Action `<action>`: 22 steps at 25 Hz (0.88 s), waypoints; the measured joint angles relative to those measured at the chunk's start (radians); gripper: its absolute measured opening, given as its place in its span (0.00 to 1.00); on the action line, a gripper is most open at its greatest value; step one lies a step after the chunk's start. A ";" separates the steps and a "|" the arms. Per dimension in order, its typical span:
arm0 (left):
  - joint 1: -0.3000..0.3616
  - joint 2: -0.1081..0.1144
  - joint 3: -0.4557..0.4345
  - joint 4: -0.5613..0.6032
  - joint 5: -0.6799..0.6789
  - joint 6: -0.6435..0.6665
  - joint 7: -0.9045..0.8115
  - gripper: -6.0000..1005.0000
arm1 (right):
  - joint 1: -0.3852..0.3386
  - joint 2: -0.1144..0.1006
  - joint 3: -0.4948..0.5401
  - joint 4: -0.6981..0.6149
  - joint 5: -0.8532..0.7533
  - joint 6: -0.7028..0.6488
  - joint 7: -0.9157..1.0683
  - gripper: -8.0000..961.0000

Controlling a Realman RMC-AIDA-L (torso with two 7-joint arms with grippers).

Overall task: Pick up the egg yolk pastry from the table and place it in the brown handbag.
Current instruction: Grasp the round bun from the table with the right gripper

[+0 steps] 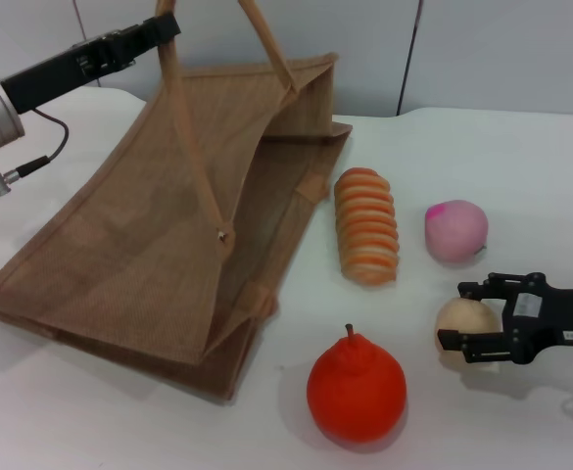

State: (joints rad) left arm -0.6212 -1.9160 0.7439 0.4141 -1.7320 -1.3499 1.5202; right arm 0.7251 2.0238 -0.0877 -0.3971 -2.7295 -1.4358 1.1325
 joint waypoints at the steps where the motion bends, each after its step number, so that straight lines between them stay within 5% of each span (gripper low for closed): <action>1: 0.000 0.000 0.000 0.000 0.000 0.000 0.000 0.13 | 0.000 0.000 -0.002 0.001 0.000 0.004 0.005 0.86; 22: 0.006 0.001 0.000 0.000 -0.001 0.000 0.000 0.13 | 0.002 -0.001 -0.024 -0.009 -0.037 0.063 0.052 0.83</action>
State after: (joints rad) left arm -0.6154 -1.9145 0.7440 0.4142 -1.7331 -1.3499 1.5201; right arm 0.7271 2.0232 -0.1119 -0.4066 -2.7662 -1.3723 1.1840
